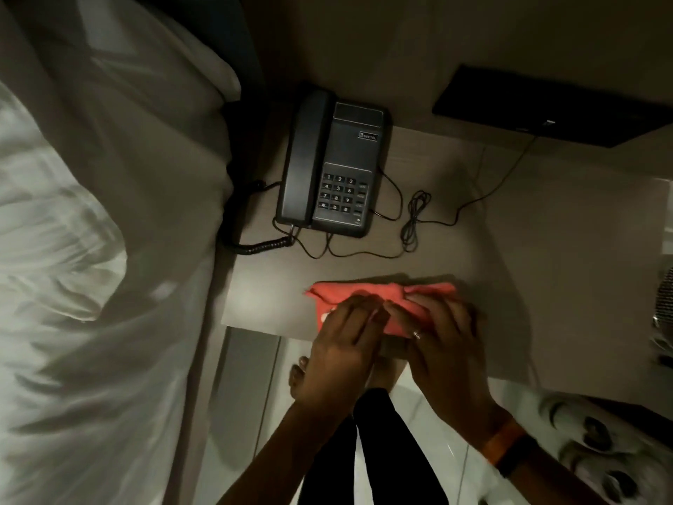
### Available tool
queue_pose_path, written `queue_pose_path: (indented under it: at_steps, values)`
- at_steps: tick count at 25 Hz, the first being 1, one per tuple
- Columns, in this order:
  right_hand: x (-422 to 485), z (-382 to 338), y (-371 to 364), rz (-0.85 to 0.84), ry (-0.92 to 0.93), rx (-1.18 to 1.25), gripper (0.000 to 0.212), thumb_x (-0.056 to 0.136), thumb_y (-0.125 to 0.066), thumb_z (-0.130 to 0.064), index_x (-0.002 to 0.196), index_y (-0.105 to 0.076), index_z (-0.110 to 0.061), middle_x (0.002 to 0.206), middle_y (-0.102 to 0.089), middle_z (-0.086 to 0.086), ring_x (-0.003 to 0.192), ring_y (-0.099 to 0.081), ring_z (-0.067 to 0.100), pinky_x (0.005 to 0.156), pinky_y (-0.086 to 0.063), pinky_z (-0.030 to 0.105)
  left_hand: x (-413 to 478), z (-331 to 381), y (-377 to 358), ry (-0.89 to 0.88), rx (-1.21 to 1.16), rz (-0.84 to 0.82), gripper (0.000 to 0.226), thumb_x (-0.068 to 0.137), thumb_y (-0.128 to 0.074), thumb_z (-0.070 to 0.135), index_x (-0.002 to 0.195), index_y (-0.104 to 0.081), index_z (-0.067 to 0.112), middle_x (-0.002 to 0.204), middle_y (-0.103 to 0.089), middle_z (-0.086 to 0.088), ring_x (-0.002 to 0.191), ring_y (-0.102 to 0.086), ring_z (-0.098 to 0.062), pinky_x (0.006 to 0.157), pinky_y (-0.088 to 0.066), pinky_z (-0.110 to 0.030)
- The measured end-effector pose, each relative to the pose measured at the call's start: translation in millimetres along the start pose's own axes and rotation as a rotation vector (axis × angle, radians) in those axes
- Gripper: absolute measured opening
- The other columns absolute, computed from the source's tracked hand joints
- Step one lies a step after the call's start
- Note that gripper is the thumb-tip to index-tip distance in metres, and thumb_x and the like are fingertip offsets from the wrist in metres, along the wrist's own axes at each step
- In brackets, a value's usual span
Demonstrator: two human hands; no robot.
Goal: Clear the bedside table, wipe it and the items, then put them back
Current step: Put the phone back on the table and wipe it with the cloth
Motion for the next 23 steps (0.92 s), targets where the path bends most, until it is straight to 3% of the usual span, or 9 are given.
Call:
queue_pose_path:
  at_steps: [3,5,8,11,13,16,19,23]
  values:
    - [-40.1,43.7,-17.6,-0.156,-0.153,-0.111,0.050,0.101,-0.036,-0.035,0.149,-0.049,-0.031,0.156,-0.049,0.012,0.144,-0.044,0.042,0.112,-0.035,0.067,-0.5,21.7,-51.4,0.005,0.063,-0.201,0.064,0.099,-0.055,0.040,0.157,-0.037,0.019,0.167,-0.032,-0.012,0.156,-0.022,-0.039,0.122,-0.029,-0.057]
    - [-48.7,51.3,-34.0,-0.295,-0.173,-0.133,0.055,0.098,-0.036,-0.035,0.152,-0.044,-0.028,0.163,-0.038,0.016,0.151,-0.034,0.042,0.112,-0.032,0.075,-2.7,22.8,-74.9,0.006,0.145,-0.309,0.076,0.101,-0.053,0.043,0.164,-0.018,0.020,0.173,-0.011,-0.010,0.157,0.003,-0.036,0.127,-0.014,-0.059]
    - [-33.3,37.5,-30.6,-0.257,-0.133,-0.086,0.056,0.104,-0.032,-0.045,0.159,-0.032,-0.032,0.171,-0.023,0.010,0.159,-0.019,0.035,0.120,-0.023,0.071,-4.3,18.0,-70.5,0.044,0.152,-0.255,0.076,0.104,-0.049,0.046,0.164,-0.013,0.018,0.173,-0.004,-0.008,0.157,0.011,-0.031,0.130,-0.006,-0.054]
    - [4.6,-10.4,-3.0,-0.121,-0.027,0.032,0.055,0.106,-0.031,-0.046,0.160,-0.026,-0.035,0.172,-0.018,0.003,0.160,-0.014,0.026,0.124,-0.018,0.065,-10.7,7.5,-15.7,0.183,0.064,-0.002,0.065,0.108,-0.026,0.046,0.163,-0.008,0.018,0.172,-0.001,-0.007,0.160,0.006,-0.027,0.131,-0.002,-0.048]
    - [38.8,-68.3,14.9,-0.063,0.138,0.051,0.055,0.107,-0.031,-0.043,0.161,-0.021,-0.038,0.172,-0.016,0.004,0.159,-0.018,0.026,0.124,-0.022,0.062,-24.4,-13.6,43.5,0.308,0.048,0.227,0.060,0.109,-0.019,0.043,0.162,-0.016,0.014,0.171,-0.015,-0.012,0.160,-0.009,-0.029,0.130,-0.009,-0.049]
    - [74.7,-177.8,46.0,0.031,0.385,0.199,0.052,0.107,-0.039,-0.038,0.158,-0.032,-0.033,0.170,-0.021,0.009,0.158,-0.021,0.026,0.125,-0.026,0.050,-71.4,-56.0,142.1,0.544,0.107,0.529,0.057,0.108,-0.032,0.032,0.159,-0.030,0.006,0.167,-0.028,-0.017,0.158,-0.020,-0.031,0.130,-0.015,-0.050]
    - [88.6,-290.1,69.0,0.085,0.582,0.402,0.046,0.107,-0.041,-0.036,0.151,-0.046,-0.027,0.166,-0.030,0.012,0.153,-0.030,0.027,0.124,-0.030,0.045,-141.7,-93.1,229.9,0.744,0.141,0.768,0.059,0.108,-0.038,0.030,0.160,-0.027,0.005,0.168,-0.026,-0.017,0.159,-0.019,-0.031,0.130,-0.015,-0.050]
    - [59.6,-451.2,55.8,-0.079,0.826,0.580,0.046,0.106,-0.046,-0.035,0.150,-0.048,-0.024,0.160,-0.038,0.009,0.143,-0.043,0.024,0.117,-0.043,0.039,-285.3,-142.2,306.4,1.037,0.196,1.116,0.058,0.108,-0.044,0.029,0.159,-0.030,0.005,0.168,-0.027,-0.017,0.158,-0.021,-0.032,0.128,-0.020,-0.050]
Point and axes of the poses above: each hand's wrist, its own x-axis towards the middle knuckle, its own y-axis out of the back of the hand, z = x × y, the point moved 8 cm from there along x, towards the middle knuckle
